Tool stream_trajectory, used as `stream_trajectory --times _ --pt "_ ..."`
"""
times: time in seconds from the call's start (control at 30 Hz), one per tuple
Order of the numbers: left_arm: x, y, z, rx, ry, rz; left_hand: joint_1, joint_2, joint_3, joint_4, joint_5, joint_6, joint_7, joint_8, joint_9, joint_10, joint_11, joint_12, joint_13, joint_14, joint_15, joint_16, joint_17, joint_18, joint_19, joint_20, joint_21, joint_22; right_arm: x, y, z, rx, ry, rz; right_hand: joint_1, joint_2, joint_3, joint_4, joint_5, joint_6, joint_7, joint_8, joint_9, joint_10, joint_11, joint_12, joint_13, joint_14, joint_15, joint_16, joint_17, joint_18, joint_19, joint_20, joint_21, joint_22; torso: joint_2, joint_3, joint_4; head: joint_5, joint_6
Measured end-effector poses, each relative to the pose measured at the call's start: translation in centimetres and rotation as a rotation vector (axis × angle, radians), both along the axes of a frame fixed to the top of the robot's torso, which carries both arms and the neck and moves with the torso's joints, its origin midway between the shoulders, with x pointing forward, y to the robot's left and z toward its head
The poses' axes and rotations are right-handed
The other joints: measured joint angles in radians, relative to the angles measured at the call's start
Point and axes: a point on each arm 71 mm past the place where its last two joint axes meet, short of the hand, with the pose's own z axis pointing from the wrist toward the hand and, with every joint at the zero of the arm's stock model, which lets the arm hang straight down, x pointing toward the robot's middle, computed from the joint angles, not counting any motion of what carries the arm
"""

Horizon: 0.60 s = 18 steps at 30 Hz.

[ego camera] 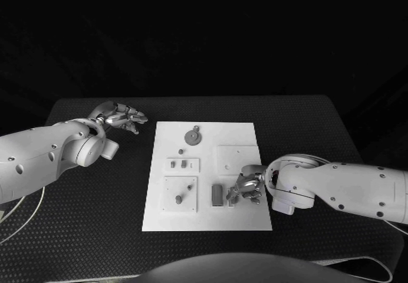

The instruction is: Assemble the parts on the task board

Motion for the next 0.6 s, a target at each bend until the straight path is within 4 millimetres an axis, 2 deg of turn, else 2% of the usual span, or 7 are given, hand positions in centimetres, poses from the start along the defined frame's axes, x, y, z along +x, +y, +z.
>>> stream_trajectory --times 0.23,0.33,0.43,0.5,0.6 --pt "0.00 0.00 0.00 0.000 0.001 0.000 0.000 0.000 0.000 0.000 0.000 0.000 0.000 0.000 0.000 0.000 0.000 0.000 0.000 0.000 0.000 0.000 0.000 0.000 0.000 0.000 0.000 0.000 -0.06 0.05 -0.07 -0.001 0.008 0.006 -0.012 0.001 0.000 0.005 0.000 0.000 0.000 0.000 -0.001 0.000 0.000 0.000 0.000 0.001 0.000 0.000 0.000 0.001 0.000 0.000 0.000 0.000 0.000 0.0003 0.0000 -0.001 0.000" --pt "0.01 -0.02 -0.01 0.000 0.001 0.000 0.000 0.000 0.000 0.000 0.000 0.000 0.000 0.000 0.000 0.000 0.000 0.000 0.000 0.000 0.000 0.000 0.000 0.000 0.000 0.000 0.000 0.000 -0.11 0.11 -0.09 -0.002 0.012 0.011 -0.010 0.003 0.011 -0.014 0.000 0.001 -0.001 0.000 -0.001 0.000 0.000 0.000 0.000 0.001 0.000 0.000 0.000 0.001 0.003 -0.003 0.000 0.000 0.000 0.0006 -0.0004 -0.001 0.000" --pt "0.01 -0.04 -0.01 0.000 0.001 0.000 0.000 0.000 0.000 0.000 0.000 0.000 0.000 0.000 0.000 0.000 0.000 0.000 0.000 0.000 0.000 0.000 0.000 0.000 0.000 0.000 0.000 0.000 -0.13 0.14 -0.09 -0.002 0.014 0.015 0.009 0.023 0.026 -0.052 0.000 0.002 -0.002 0.000 -0.001 0.000 0.000 0.000 0.000 0.002 0.001 0.000 0.000 0.000 0.003 -0.003 0.000 0.000 0.000 0.0006 -0.0004 -0.001 0.000" --pt "0.01 -0.04 -0.01 0.001 0.001 0.000 0.000 0.000 0.000 0.000 0.000 0.000 0.000 0.000 0.000 0.000 0.000 0.000 0.001 0.000 0.000 0.000 0.000 0.000 0.000 0.000 0.000 0.000 -0.15 0.15 -0.08 -0.002 0.015 0.017 0.016 0.037 0.033 -0.060 -0.001 0.001 -0.002 0.000 -0.001 0.000 0.000 0.000 0.000 0.000 -0.001 0.000 0.000 0.000 0.003 -0.003 0.000 0.000 0.000 0.0007 -0.0004 0.000 -0.001" --pt "0.01 -0.03 -0.02 0.001 0.002 0.000 0.000 0.000 0.000 0.000 0.000 0.000 0.000 0.000 0.000 0.000 0.000 0.000 0.001 0.000 0.000 0.000 0.000 0.000 0.000 0.000 0.000 0.000 -0.19 0.17 -0.05 -0.001 0.016 0.020 0.025 0.046 0.035 -0.063 -0.004 0.001 -0.002 -0.001 -0.001 0.000 0.000 0.000 0.000 0.000 -0.001 0.000 0.000 -0.001 0.003 -0.003 0.000 0.000 0.000 0.0006 -0.0002 0.000 -0.002"
